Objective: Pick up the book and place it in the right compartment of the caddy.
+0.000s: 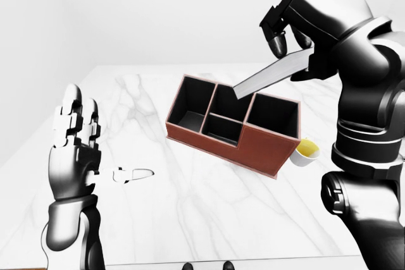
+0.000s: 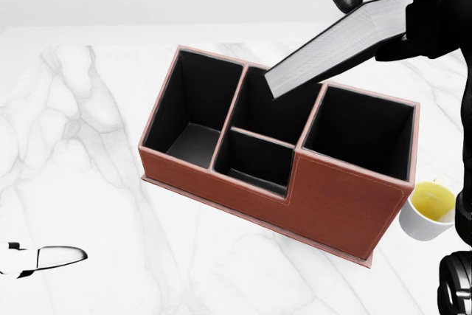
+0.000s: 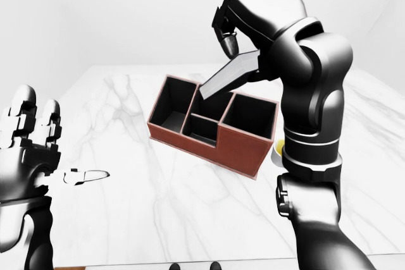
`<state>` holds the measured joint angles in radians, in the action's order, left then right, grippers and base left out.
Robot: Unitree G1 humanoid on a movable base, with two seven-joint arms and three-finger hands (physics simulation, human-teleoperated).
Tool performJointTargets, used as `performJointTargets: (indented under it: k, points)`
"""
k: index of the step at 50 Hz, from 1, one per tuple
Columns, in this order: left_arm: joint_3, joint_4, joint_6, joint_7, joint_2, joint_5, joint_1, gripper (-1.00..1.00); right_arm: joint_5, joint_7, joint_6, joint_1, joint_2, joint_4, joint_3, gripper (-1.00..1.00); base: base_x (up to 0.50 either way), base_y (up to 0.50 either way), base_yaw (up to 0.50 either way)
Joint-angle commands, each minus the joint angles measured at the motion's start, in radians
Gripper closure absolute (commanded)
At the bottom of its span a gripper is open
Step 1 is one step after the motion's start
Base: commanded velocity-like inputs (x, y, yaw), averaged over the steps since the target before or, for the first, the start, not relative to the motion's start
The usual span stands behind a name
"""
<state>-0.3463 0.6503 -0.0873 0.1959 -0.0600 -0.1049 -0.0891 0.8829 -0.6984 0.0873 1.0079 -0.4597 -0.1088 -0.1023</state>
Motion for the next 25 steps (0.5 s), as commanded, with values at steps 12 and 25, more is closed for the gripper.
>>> performJointTargets:
  k: [12, 25]
  points:
    - [-0.001, -0.027, 0.000, -0.001, 0.000, 0.001, 0.000, -1.00, 0.086, 0.000, 0.000, 0.010, -0.004, 0.152, -0.010, 1.00, 0.00, 0.00, 0.00]
    - [0.006, -0.042, 0.000, -0.005, -0.001, 0.004, 0.003, -1.00, 0.124, 0.000, 0.000, 0.028, -0.019, 0.204, -0.006, 1.00, 0.00, 0.00, 0.00]
